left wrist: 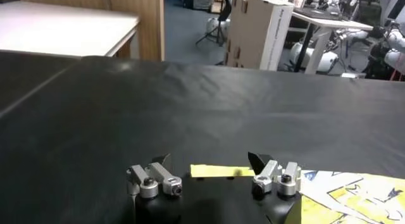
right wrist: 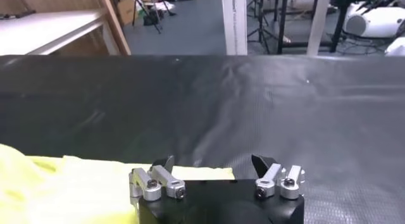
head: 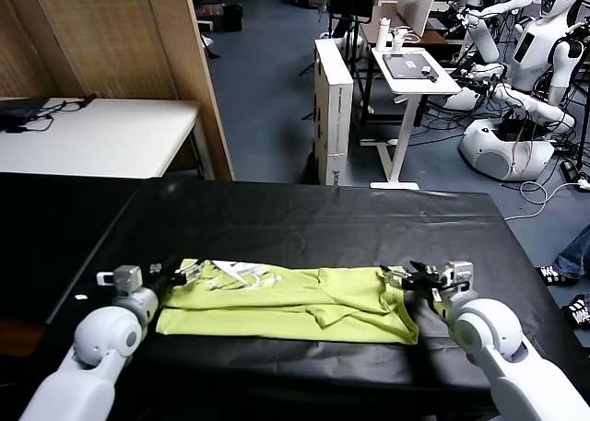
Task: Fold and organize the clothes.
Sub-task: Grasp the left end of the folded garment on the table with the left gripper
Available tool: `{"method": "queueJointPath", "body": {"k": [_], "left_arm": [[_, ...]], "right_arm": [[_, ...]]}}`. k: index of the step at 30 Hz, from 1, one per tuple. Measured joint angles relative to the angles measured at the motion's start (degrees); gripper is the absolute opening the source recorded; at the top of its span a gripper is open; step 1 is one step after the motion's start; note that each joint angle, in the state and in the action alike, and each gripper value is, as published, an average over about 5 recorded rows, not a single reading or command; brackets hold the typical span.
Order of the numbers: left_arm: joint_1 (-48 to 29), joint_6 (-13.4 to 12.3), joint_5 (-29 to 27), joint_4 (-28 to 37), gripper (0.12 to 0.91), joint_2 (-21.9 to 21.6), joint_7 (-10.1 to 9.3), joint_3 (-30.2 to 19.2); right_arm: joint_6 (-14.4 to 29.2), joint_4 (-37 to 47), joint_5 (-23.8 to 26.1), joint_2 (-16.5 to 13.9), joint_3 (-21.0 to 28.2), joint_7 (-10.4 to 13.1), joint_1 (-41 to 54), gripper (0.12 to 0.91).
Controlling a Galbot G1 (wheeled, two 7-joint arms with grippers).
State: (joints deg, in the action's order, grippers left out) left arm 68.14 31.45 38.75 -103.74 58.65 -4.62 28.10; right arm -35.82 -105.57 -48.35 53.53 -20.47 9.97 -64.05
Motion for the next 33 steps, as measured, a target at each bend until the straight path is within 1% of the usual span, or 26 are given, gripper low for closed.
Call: {"method": "queueJointPath", "body": {"k": [3, 9, 12, 14, 15, 16, 19, 22, 24, 25, 27, 28, 33], "left_arm": [[-0.22, -0.05, -0.09, 0.3, 0.907, 0.15, 0.0, -0.1], [-0.65, -0.34, -0.46, 1.5, 0.907, 0.56, -0.04, -0.11], [-0.75, -0.35, -0.34, 1.75, 0.895, 0.6, -0.03, -0.11], [-0.81, -0.34, -0.21, 1.79, 0.84, 0.59, -0.03, -0.12], [-0.81, -0.33, -0.15, 1.8, 0.795, 0.59, -0.03, -0.13], [-0.79, -0.33, -0.1, 1.8, 0.73, 0.57, -0.02, -0.13], [-0.62, -0.33, -0.04, 1.8, 0.561, 0.51, 0.04, -0.13], [-0.43, -0.4, -0.1, 1.82, 0.39, 0.51, 0.11, -0.13], [-0.35, -0.51, -0.26, 1.84, 0.264, 0.58, 0.12, -0.09], [-0.32, -0.58, -0.33, 1.85, 0.213, 0.62, 0.12, -0.02], [-0.32, -0.73, -0.43, 1.85, 0.156, 0.68, 0.1, 0.22], [-0.32, -0.79, -0.42, 1.85, 0.145, 0.68, 0.09, 0.39], [-0.24, -1.03, -0.1, 1.79, 0.147, 0.21, 0.0, 1.18]], "right_arm": [[-0.02, 0.27, 0.0, 0.06, -0.11, -0.04, -0.11, 0.887], [-0.01, 0.45, 0.05, 0.18, -0.33, -0.37, -0.46, 0.813], [0.02, 0.59, 0.14, 0.21, -0.26, -0.6, -0.43, 0.741], [0.02, 0.62, 0.2, 0.28, -0.1, -0.71, -0.35, 0.649], [0.02, 0.63, 0.24, 0.32, -0.01, -0.74, -0.3, 0.597], [0.01, 0.65, 0.28, 0.34, 0.1, -0.78, -0.25, 0.527], [0.03, 0.8, 0.5, 0.38, 0.33, -0.99, -0.12, 0.356], [0.38, 1.05, 0.99, 0.51, 0.39, -1.31, -0.11, 0.218], [0.89, 1.22, 1.41, 0.68, 0.28, -1.38, -0.2, 0.167], [1.19, 1.32, 1.59, 0.79, 0.17, -1.32, -0.26, 0.157], [1.72, 1.59, 1.89, 1.05, -0.12, -1.08, -0.37, 0.154], [1.91, 1.74, 1.99, 1.21, -0.27, -0.96, -0.42, 0.154], [2.23, 2.06, 2.07, 1.76, -0.45, -0.87, -0.47, 0.154]]}}
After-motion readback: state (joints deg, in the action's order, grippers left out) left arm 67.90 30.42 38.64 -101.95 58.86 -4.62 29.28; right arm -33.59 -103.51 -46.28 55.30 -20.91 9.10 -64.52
